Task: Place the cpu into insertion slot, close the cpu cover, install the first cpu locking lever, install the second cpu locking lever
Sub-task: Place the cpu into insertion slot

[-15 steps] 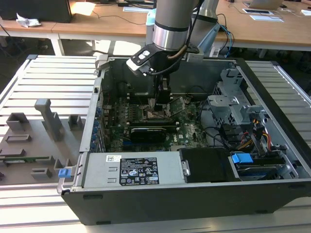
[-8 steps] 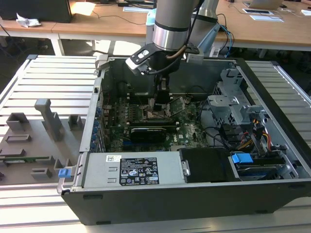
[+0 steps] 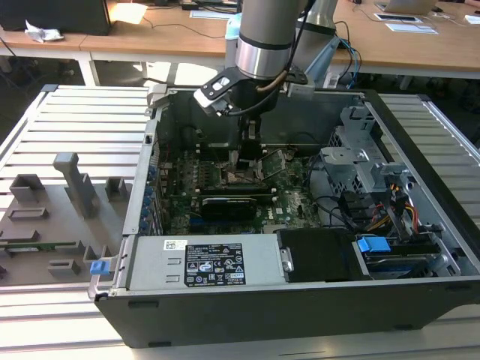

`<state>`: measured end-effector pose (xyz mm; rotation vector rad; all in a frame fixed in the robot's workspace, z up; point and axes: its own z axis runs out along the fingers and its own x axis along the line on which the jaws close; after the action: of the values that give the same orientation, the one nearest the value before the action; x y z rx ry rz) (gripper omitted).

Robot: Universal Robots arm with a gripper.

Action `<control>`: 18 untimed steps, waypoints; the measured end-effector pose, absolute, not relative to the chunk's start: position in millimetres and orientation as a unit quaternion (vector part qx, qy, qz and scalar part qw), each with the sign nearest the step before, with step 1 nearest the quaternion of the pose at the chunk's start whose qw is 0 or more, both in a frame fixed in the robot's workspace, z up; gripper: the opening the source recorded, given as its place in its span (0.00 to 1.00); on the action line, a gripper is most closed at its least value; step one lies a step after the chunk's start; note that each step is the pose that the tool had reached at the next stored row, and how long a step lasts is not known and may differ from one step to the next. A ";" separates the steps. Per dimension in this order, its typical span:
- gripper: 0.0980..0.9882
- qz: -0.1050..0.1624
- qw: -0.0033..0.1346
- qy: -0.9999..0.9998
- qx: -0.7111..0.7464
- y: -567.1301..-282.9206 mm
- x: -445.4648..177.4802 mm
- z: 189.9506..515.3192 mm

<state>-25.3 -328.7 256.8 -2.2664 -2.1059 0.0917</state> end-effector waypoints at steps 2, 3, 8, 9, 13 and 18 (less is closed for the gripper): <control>0.50 0.027 0.026 -0.687 -0.726 -328.6 -25.2 256.8; 0.50 0.027 0.026 -0.699 -0.715 -328.7 -25.2 256.7; 0.50 0.026 0.022 -0.719 -0.694 -328.7 -25.3 256.4; 0.50 0.022 0.018 -0.719 -0.694 -328.7 -25.3 256.4; 0.50 0.013 0.009 -0.719 -0.695 -328.7 -25.2 255.7; 0.50 0.013 0.008 -0.719 -0.695 -323.5 -25.3 255.7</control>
<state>-25.3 -323.5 255.7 -2.1706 -2.2472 0.0403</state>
